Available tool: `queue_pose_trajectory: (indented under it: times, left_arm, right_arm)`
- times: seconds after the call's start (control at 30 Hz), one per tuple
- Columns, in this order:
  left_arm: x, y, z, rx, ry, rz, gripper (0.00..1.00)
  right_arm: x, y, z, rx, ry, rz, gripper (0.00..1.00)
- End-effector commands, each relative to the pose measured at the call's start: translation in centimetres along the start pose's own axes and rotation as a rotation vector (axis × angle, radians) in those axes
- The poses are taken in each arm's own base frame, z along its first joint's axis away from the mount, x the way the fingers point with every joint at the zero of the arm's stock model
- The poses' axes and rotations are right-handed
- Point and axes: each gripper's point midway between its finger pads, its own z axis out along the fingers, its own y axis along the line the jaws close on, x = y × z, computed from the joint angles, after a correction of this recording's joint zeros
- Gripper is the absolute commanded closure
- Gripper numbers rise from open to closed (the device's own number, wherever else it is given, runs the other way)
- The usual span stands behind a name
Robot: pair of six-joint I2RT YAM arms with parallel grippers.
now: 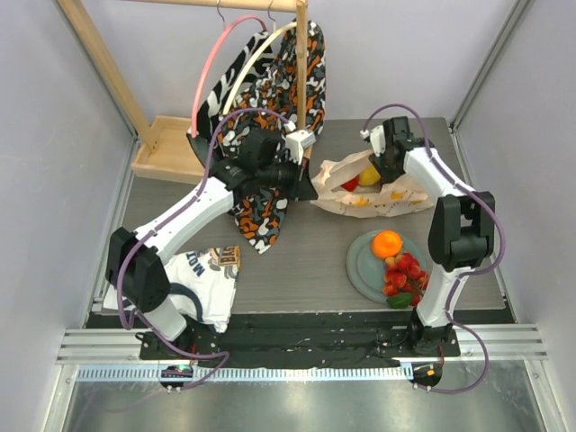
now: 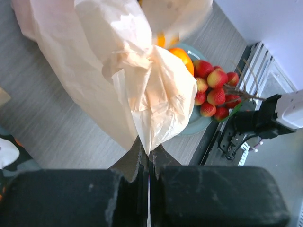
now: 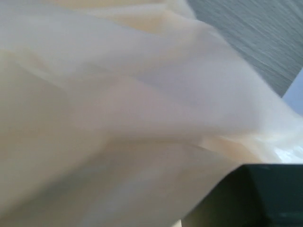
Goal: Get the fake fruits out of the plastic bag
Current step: Take out the fake fruit from the plastic bag.
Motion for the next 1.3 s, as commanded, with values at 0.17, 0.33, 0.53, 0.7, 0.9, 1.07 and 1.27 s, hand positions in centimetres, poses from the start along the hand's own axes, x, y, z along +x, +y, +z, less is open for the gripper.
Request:
queue_pose_trajectory:
  times: [0.17,0.33,0.53,0.7,0.9,1.07,1.27]
  left_arm:
    - [0.4,-0.9,0.4,0.049,0.002,0.029,1.0]
    - [-1.0,-0.9,0.9,0.052,-0.019,0.041,1.0]
    - [-1.3,-1.0,1.4,0.067,-0.012,0.044,1.0]
    - [-0.8,-0.8,1.8,0.069,0.007,0.038,1.0]
    - [-1.0,-0.4,2.3,0.049,0.008,0.057,1.0]
    - [-2.3,-0.2,2.6,0.037,-0.015,0.074,1.0]
    - [-3.9,0.2,3.2,0.019,-0.049,0.091,1.0]
  right_arm:
    - [-3.9,1.7,-1.8,-0.116,-0.126,0.073,0.3]
    - [-4.9,1.3,0.4,-0.097,-0.106,0.113,0.16]
    - [-7.3,0.1,2.6,-0.06,-0.125,0.125,0.1]
    - [-7.9,1.2,6.6,-0.119,-0.102,0.127,0.12]
    - [-9.1,0.5,5.8,-0.157,-0.123,0.098,0.57]
    - [-9.5,1.0,0.2,-0.269,-0.156,0.072,0.67]
    - [-7.3,4.0,-7.9,-0.451,-0.211,-0.001,0.68]
